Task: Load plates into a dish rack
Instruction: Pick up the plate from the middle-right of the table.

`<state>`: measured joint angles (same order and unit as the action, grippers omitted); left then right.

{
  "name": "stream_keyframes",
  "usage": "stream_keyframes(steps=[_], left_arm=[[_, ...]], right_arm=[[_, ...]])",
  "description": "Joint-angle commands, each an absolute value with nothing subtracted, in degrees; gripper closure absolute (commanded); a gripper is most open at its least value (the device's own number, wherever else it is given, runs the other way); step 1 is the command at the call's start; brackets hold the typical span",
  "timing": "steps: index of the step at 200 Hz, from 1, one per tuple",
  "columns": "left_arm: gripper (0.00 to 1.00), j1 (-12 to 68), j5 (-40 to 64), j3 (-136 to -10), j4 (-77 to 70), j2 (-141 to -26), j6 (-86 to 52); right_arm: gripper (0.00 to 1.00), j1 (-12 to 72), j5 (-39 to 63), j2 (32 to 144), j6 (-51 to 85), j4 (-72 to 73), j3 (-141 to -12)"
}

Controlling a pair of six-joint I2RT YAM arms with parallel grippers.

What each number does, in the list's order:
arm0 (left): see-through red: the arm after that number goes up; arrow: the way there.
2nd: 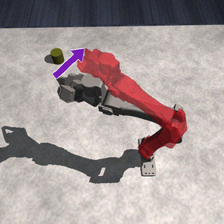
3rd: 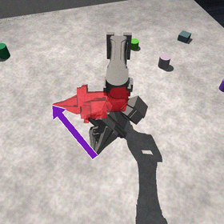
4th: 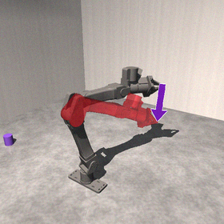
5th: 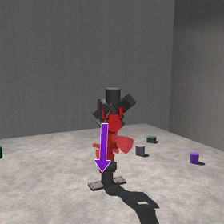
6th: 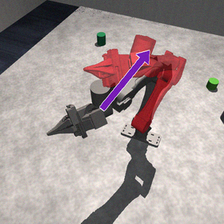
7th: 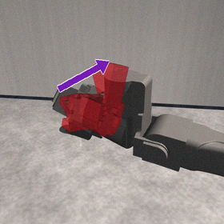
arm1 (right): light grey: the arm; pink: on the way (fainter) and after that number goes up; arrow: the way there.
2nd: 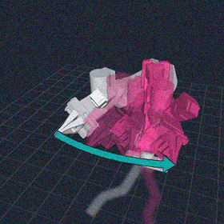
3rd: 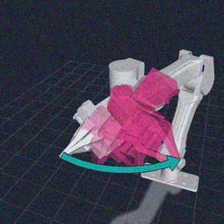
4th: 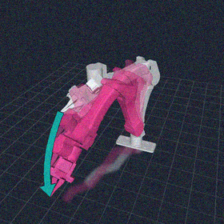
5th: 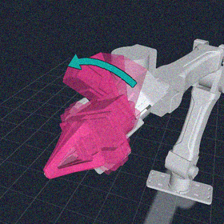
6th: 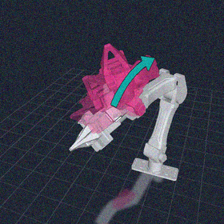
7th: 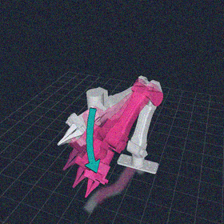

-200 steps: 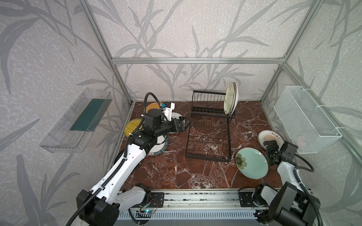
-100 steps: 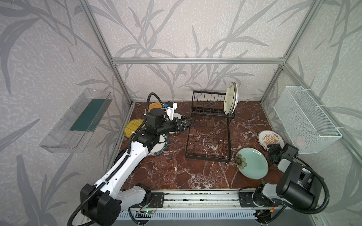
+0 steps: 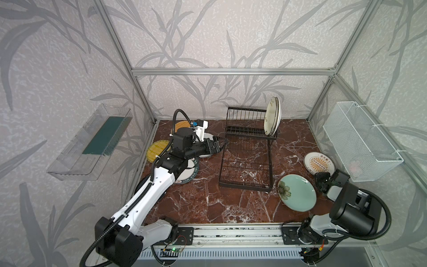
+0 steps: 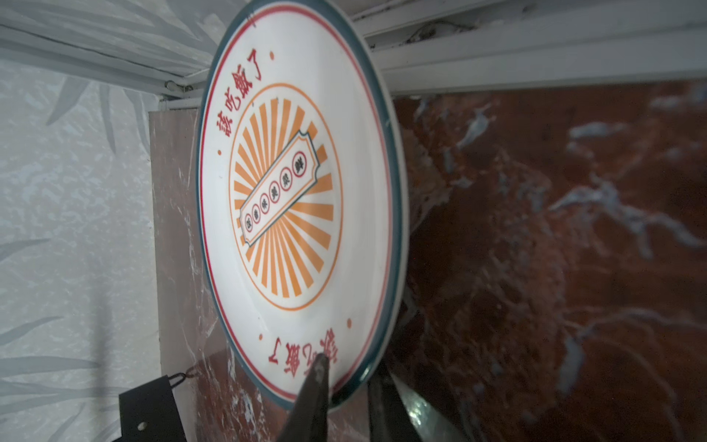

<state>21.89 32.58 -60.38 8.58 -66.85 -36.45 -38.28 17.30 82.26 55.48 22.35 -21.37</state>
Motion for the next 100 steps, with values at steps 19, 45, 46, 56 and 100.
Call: stream_keyframes(steps=[19, 45, 46, 56, 100], left_arm=[[0.01, 21.4, 30.5, -61.3, 9.8, -65.7, -34.0], [0.01, 21.4, 29.9, -61.4, 10.5, -65.3, -33.2], [0.01, 21.4, 29.9, -61.4, 10.5, -65.3, -33.1], [0.01, 21.4, 29.9, -61.4, 10.8, -65.2, -32.9], [0.01, 21.4, 28.8, -60.0, 11.1, -64.3, -32.4]], right_arm=[[0.93, -35.0, 17.8, 79.1, 55.1, 19.3, -23.1], [1.0, -31.9, 17.4, 77.3, 55.9, 17.4, -24.6], [1.0, -31.8, 17.4, 77.3, 55.9, 17.3, -24.7], [1.0, -30.9, 17.7, 77.0, 56.3, 17.1, -25.3], [1.0, -27.5, 18.8, 76.4, 57.7, 15.5, -28.6]])
